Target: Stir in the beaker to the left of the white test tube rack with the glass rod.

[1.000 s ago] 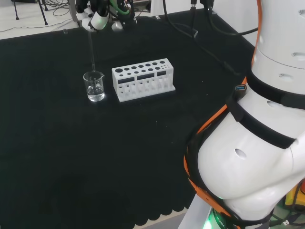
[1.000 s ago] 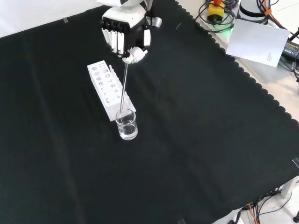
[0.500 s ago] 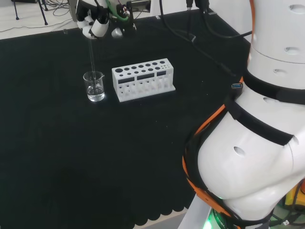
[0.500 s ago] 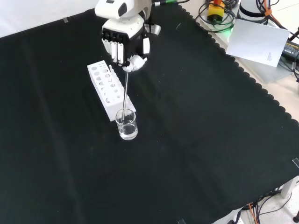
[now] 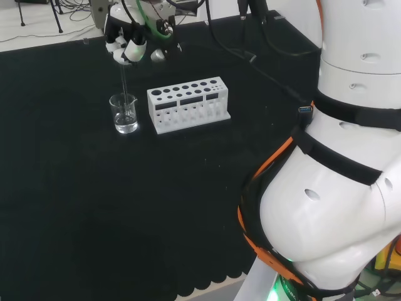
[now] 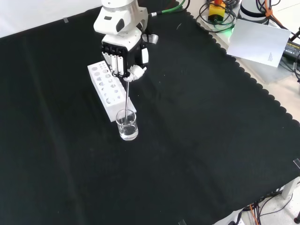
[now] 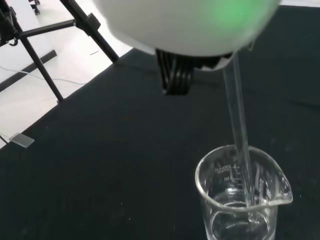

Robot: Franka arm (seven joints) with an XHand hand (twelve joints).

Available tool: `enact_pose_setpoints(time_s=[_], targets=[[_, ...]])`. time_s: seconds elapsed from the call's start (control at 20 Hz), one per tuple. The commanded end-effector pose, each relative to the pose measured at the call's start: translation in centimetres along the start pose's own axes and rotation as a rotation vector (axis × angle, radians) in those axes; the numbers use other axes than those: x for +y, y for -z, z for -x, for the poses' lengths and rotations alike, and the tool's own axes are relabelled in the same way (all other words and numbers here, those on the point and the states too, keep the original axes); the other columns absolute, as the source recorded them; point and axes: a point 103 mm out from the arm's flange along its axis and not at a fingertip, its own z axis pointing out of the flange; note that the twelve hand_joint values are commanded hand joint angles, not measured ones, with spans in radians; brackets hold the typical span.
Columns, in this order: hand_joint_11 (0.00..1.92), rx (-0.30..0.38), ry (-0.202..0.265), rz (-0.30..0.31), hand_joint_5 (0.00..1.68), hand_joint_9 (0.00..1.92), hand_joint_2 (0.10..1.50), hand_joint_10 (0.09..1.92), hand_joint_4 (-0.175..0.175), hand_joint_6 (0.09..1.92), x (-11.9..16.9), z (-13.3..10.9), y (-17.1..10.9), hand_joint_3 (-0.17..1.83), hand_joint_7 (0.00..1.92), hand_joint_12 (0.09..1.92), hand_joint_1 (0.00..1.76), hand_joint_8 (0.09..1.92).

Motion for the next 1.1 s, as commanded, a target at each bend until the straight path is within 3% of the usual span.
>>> enact_pose_setpoints(time_s=[0.05, 0.6, 1.1], targets=[[1.71, -0.009, 0.012, -0.040, 1.27, 1.65, 0.47, 1.02, -0.175, 0.70, -0.1, -0.3, -0.1, 1.08, 1.22, 0.84, 1.32, 1.24], [1.71, 0.010, 0.046, -0.070, 1.27, 1.65, 0.47, 1.02, -0.175, 0.70, 3.7, -1.9, -1.9, 1.08, 1.22, 0.84, 1.32, 1.23], [1.71, -0.007, -0.012, -0.071, 1.27, 1.65, 0.47, 1.02, -0.175, 0.70, 1.9, 1.6, -1.0, 1.09, 1.22, 0.84, 1.32, 1.23]])
